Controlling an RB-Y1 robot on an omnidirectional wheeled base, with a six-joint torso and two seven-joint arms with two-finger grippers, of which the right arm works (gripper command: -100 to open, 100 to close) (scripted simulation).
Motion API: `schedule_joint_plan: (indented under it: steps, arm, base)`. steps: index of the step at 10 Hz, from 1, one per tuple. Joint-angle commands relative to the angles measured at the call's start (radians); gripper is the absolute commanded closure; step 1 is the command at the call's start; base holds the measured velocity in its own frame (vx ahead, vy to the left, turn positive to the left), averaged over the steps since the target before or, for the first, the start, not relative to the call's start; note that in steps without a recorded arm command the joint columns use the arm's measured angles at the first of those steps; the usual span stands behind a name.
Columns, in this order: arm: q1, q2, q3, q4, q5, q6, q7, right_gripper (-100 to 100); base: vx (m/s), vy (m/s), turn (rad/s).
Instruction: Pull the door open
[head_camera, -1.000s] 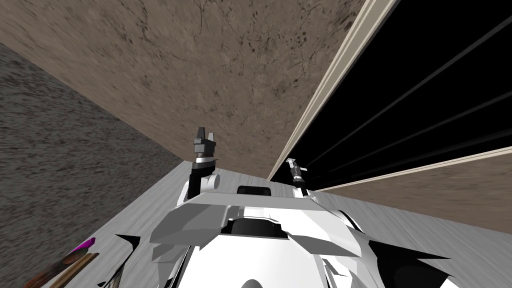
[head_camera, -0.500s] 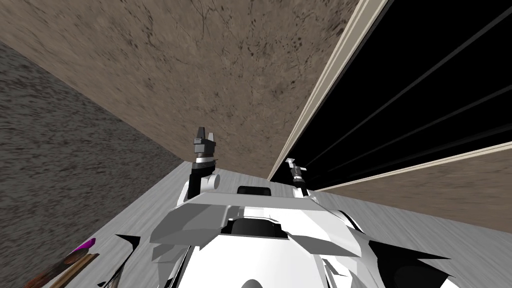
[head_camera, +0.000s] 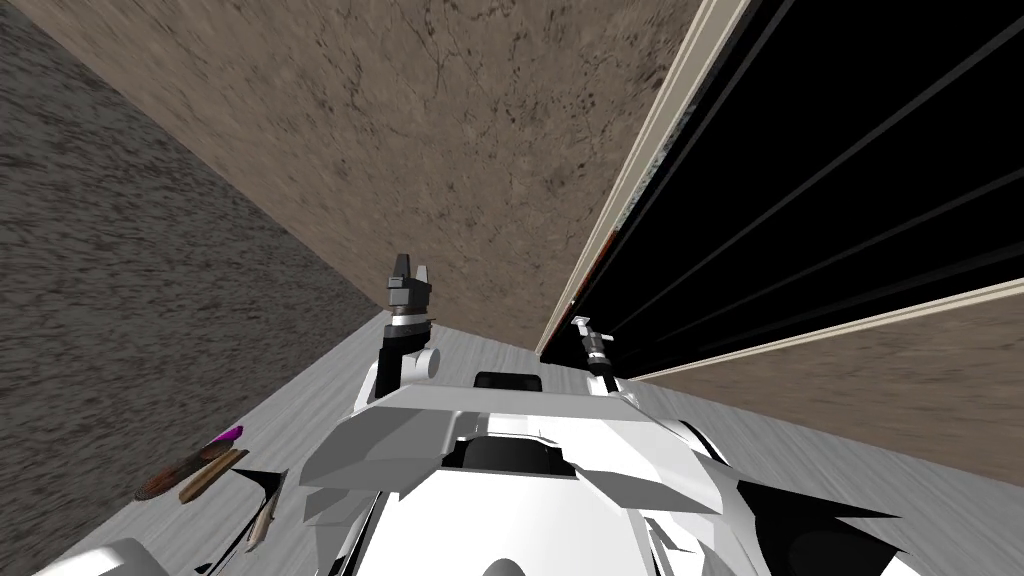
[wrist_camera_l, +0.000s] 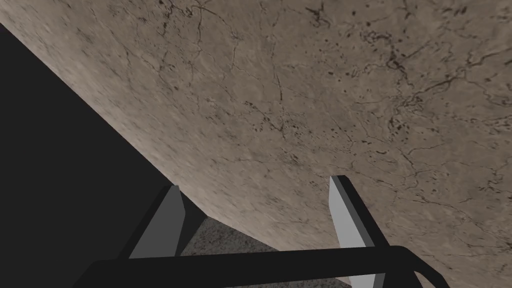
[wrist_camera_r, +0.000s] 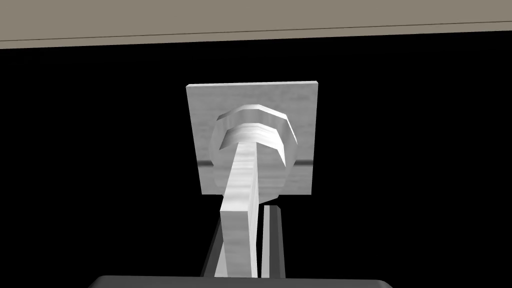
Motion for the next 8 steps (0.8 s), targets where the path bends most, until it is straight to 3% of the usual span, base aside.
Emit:
schedule_joint_plan:
  steps: [1, 6, 8]
  arm:
    - [0.001, 0.006, -0.001, -0.001, 0.017, -0.003, -0.007, 100]
    - [-0.003, 0.003, -0.018, 0.008, 0.066, -0.016, -0.035, 100]
    - [-0.003, 0.003, -0.019, 0.009, 0.071, -0.017, -0.037, 100]
  base:
    - [-0.190, -0.058, 0.189]
    - [-0.234, -0.088, 0.176]
    - [-0.180, -0.068, 0.074]
